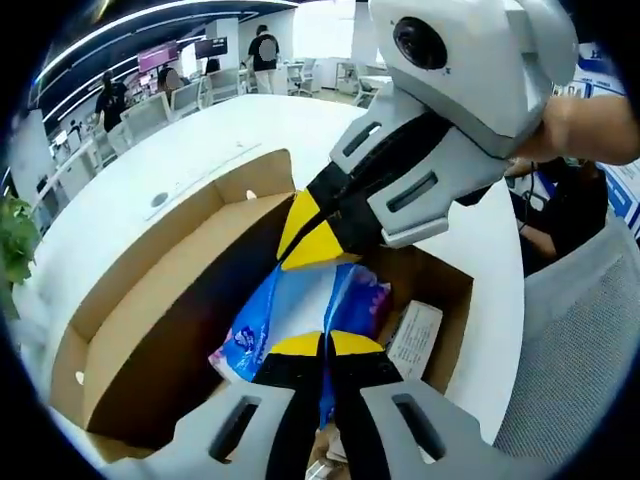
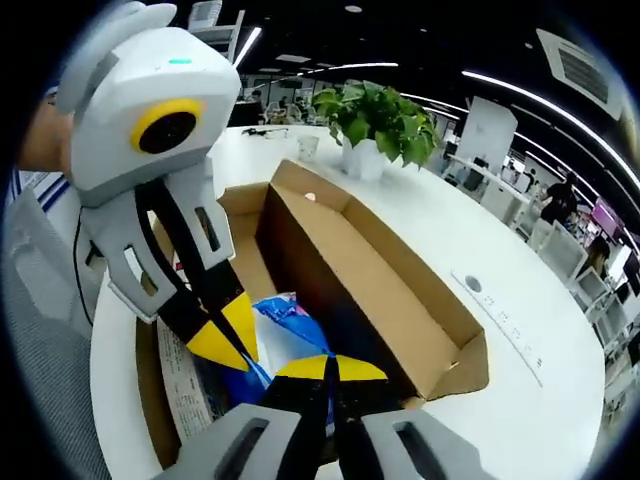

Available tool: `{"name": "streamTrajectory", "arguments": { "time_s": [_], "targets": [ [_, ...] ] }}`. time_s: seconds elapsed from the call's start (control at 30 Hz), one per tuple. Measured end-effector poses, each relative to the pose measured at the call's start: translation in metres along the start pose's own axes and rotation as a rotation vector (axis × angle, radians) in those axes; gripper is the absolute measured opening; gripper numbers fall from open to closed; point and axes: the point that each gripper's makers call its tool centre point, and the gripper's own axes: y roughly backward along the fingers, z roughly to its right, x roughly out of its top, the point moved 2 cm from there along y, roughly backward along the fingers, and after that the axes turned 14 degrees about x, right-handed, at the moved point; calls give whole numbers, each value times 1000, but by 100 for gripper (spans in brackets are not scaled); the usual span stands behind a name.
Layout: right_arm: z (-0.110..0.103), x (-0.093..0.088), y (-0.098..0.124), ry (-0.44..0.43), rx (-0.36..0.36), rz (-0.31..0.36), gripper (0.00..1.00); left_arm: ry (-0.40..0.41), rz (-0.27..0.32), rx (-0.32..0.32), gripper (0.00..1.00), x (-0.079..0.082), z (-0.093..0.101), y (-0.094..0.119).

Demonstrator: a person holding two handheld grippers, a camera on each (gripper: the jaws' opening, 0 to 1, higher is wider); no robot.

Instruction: Operate the shoe box by opening the lid, removing the specified soft item, and placing it in the target area until the item is outside and the box remains undamaged.

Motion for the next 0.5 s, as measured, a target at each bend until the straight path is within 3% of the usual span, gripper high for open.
{"name": "streamTrajectory", "arguments": {
  "time_s": [0.27, 0.5],
  "targets": [
    [-2, 17, 13, 2, -7, 40, 0, 42, 39, 28, 0, 12, -7, 18],
    [-3, 37, 34, 26, -8, 82, 0, 31, 93, 54, 0, 31, -9, 40]
  ]
}}
